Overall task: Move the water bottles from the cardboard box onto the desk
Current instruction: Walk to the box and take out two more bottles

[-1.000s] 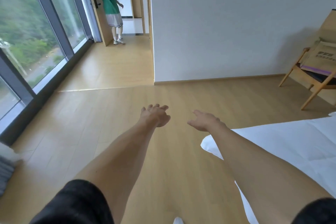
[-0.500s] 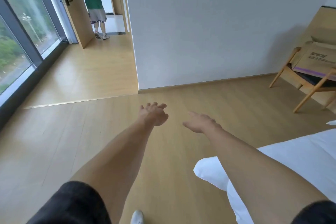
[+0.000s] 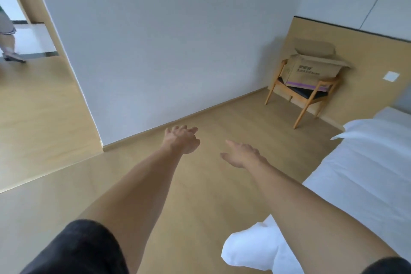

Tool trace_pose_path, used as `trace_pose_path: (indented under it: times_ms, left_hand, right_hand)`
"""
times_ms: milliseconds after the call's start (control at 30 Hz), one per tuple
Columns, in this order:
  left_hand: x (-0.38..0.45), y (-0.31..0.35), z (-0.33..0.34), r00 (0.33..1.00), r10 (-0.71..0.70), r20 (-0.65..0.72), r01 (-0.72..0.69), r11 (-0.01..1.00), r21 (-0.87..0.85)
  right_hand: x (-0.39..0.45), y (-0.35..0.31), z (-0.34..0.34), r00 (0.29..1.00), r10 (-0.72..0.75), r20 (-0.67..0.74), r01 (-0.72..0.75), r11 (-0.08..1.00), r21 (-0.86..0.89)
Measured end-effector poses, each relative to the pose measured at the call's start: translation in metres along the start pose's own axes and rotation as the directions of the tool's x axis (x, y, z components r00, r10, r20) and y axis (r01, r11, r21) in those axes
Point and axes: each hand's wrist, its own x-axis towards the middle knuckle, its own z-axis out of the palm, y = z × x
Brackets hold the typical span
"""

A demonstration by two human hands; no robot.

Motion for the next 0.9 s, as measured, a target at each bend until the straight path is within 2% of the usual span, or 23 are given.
trace_pose_path:
  times_ms: [200, 433, 633, 900]
  left_hand:
    - [0.092, 0.017, -0.025, 0.987, 0.161, 0.022, -0.161, 0.986, 0.038]
    - [0.184, 0.071, -0.039, 0.955, 0.293, 0.036, -0.295, 0.954, 0.06]
    - [0.275, 0.118, -0.056, 0.94, 0.338, 0.036, -0.34, 0.935, 0.104]
    - [0.411, 0.209, -0.099, 0.925, 0.379, 0.011, -0.377, 0.916, 0.134]
  right_hand:
    - [0.064, 0.019, -0.029, 0.988, 0.154, -0.019, -0.153, 0.987, 0.046]
    - [0.137, 0.069, -0.057, 0.955, 0.293, -0.037, -0.29, 0.954, 0.072]
    - [0.223, 0.112, -0.079, 0.942, 0.334, -0.02, -0.33, 0.937, 0.113]
    - [0.339, 0.195, -0.151, 0.93, 0.364, -0.046, -0.354, 0.923, 0.15]
